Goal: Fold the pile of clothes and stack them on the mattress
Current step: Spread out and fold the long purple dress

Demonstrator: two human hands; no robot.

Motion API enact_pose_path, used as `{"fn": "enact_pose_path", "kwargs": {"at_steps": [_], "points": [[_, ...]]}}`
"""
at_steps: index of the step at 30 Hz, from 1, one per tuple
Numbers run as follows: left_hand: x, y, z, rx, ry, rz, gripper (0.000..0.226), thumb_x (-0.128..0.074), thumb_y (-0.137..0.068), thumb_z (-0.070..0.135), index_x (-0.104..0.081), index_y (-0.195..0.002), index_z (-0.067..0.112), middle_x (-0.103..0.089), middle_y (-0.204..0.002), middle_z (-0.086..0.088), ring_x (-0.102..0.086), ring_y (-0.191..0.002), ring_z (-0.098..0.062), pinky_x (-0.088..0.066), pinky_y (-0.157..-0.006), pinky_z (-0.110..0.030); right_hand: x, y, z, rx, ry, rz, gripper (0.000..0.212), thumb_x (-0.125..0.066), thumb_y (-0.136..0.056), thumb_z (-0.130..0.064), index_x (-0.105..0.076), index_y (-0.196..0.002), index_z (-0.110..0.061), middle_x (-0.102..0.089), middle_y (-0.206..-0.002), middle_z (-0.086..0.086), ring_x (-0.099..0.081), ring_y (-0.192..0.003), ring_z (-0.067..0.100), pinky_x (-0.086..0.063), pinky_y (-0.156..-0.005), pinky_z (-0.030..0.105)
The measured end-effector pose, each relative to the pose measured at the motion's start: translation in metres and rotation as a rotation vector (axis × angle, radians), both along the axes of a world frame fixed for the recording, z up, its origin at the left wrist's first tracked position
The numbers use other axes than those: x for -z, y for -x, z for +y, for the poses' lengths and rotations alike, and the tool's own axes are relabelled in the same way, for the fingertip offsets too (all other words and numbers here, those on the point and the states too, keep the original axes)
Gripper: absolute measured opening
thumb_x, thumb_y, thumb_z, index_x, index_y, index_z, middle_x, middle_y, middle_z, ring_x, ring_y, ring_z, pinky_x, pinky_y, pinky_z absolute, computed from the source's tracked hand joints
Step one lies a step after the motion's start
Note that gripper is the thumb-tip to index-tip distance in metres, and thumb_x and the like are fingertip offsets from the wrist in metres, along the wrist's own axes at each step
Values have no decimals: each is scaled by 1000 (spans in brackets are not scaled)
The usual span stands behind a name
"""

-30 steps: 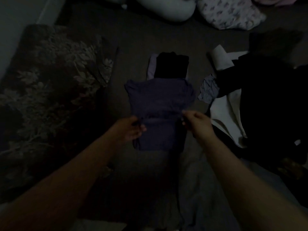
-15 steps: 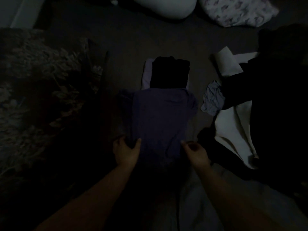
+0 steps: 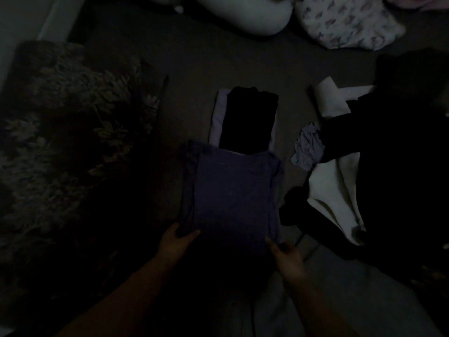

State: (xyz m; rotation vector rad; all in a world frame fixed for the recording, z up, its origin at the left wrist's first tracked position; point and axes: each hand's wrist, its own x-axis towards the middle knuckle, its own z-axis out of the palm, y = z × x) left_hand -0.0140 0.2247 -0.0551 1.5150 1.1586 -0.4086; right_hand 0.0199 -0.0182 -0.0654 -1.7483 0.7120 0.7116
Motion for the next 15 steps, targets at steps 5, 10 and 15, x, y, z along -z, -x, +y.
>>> {"fn": "enact_pose_path", "kwargs": {"at_steps": [5, 10, 15], "points": [[-6, 76, -6, 38, 136, 62, 62, -87, -62, 15, -60, -115, -4, -64, -115, -20, -64, -95, -26, -49, -88, -34, -19, 58, -27, -71, -126, 203, 15, -58, -90, -7, -67, -78, -4, -66, -60, 3, -60, -51, 13, -46, -49, 23], [-19, 130, -32, 61, 82, 90, 29, -68, -79, -6, -62, -107, -8, -64, -92, -10, -64, -78, -16, -47, -57, -5, -30, 101, -42, -69, -201, 240, 19, -52, -95, -13, -64, -109, -7, -69, -101, 9, -68, -83, 14, -54, -69, 20], [-34, 159, -44, 42, 103, 158, 33, -70, -79, -2, -63, -110, -7, -65, -108, -21, -60, -88, -23, -48, -80, -28, -42, 125, -48, -39, -235, 325, 22, -51, -96, -23, -63, -110, -12, -66, -113, 12, -62, -103, 29, -49, -93, 41]]}}
